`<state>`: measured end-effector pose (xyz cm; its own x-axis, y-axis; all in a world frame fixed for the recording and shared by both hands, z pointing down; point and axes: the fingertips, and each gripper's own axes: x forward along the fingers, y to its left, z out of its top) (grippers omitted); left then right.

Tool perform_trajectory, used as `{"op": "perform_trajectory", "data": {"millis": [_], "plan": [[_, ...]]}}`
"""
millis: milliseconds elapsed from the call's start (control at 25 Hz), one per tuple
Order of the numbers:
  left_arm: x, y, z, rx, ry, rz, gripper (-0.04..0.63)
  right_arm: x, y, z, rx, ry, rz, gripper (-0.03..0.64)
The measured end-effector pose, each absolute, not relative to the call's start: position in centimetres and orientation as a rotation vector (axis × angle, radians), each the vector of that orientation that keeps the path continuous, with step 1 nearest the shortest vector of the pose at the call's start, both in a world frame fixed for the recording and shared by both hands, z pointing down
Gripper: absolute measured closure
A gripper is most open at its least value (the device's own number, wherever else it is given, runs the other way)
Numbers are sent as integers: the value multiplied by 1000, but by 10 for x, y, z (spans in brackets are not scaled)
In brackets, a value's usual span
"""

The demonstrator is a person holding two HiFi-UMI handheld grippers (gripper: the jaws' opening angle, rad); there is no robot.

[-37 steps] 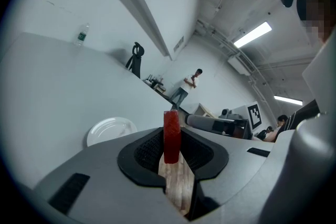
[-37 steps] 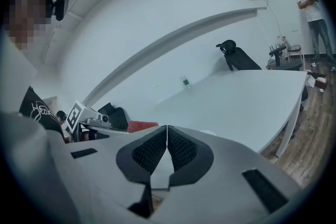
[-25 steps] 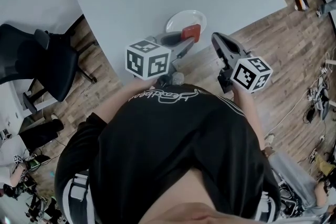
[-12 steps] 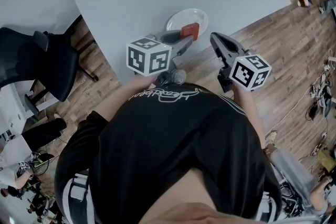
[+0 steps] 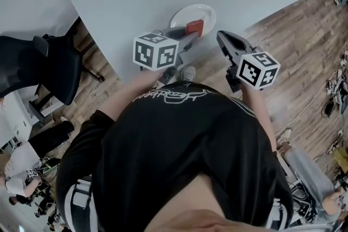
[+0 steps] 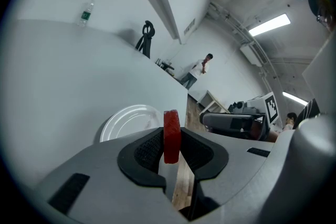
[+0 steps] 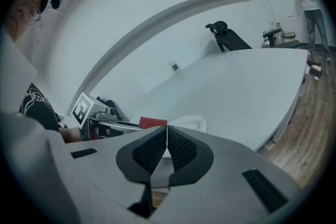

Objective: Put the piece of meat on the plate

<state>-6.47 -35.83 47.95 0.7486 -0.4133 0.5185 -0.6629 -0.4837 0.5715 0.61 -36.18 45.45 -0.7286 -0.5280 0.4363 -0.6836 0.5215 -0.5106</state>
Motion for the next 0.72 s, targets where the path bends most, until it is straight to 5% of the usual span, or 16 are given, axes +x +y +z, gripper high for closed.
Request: {"op": "perform_trajectory", "data": {"millis": [720], "plan": [[-66, -369, 522, 2056, -769, 464, 500, 10, -366, 471, 1031, -2512, 1059, 606]]}}
